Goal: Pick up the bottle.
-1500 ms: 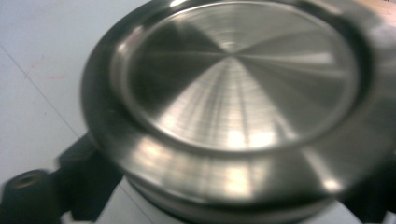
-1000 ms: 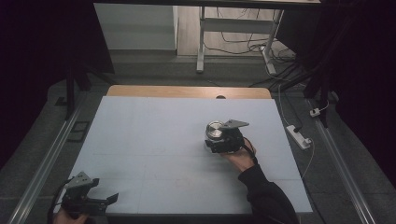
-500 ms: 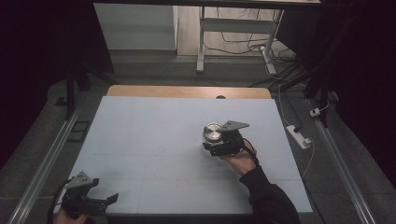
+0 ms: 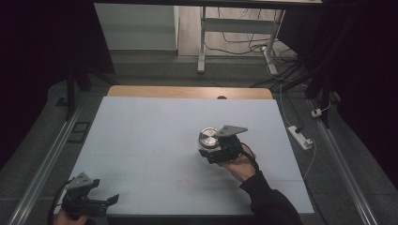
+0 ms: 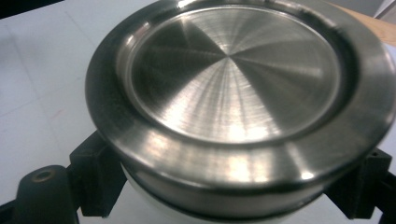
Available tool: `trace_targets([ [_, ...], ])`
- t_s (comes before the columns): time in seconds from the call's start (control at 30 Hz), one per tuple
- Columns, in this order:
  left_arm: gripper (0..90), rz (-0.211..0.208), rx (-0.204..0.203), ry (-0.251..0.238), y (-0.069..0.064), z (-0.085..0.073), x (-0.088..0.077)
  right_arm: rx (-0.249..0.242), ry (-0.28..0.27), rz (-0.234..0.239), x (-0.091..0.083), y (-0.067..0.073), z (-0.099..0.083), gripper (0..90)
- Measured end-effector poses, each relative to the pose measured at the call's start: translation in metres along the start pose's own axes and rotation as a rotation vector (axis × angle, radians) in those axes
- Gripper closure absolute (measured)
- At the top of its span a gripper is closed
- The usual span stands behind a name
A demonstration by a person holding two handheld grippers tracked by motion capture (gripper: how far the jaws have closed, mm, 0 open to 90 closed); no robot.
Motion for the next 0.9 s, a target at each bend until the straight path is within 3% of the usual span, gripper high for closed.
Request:
trace_targets([
  [0.9, 1.2, 0.000, 0.001, 0.000, 0.000, 0.000, 0.000, -0.081, 0.041, 0.136, 0.010, 0.058, -0.005, 14.6],
])
Point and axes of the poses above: each handheld gripper's, and its own axes: x roughly forward along the jaws, z roughly out of its top, y roughly to its left, the point moved 2 cm from there along x, roughly forward along the jaws, and after that the axes turned 11 degrees about x, right-handed, at the moved point
